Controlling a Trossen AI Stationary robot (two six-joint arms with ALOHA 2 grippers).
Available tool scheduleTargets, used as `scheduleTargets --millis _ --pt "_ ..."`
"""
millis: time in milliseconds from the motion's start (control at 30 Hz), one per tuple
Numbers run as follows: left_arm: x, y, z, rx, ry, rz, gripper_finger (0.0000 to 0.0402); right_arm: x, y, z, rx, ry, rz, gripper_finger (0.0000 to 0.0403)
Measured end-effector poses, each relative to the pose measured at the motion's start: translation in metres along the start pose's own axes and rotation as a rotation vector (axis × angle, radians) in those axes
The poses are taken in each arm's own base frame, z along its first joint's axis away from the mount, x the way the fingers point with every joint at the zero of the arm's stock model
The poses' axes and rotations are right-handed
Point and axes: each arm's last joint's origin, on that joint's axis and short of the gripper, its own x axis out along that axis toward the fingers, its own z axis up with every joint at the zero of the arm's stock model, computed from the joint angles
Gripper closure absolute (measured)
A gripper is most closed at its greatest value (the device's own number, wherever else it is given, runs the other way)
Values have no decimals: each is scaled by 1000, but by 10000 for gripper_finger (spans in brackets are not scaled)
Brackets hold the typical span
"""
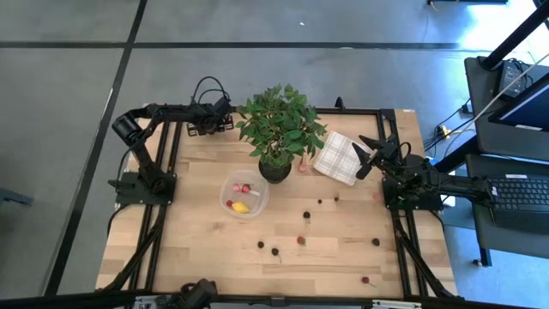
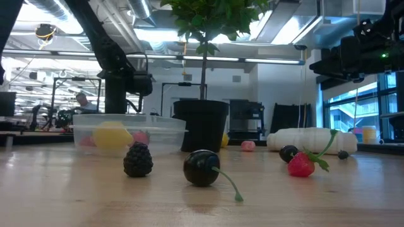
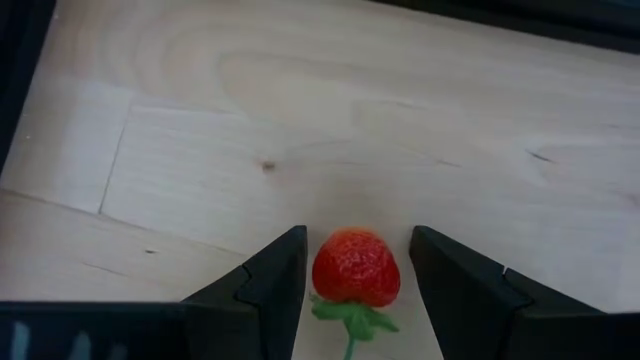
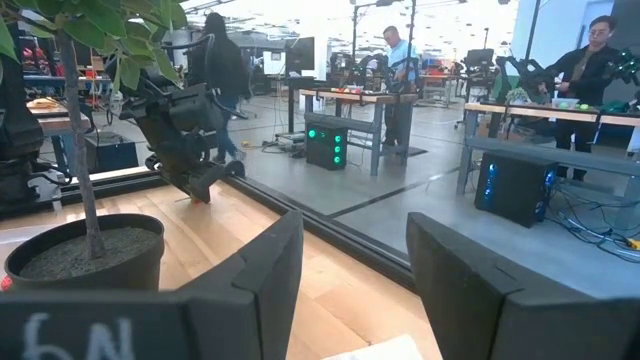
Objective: Pick and placing Produce into tupperware
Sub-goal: Put the top red strawberry into the transparent bin
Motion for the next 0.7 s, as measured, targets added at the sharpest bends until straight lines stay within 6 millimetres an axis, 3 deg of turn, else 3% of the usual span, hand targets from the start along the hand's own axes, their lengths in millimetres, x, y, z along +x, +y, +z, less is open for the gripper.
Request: scheduleTargets --millis 700 --pt "1 -1 -1 8 -42 25 225 0 0 0 1 0 1 221"
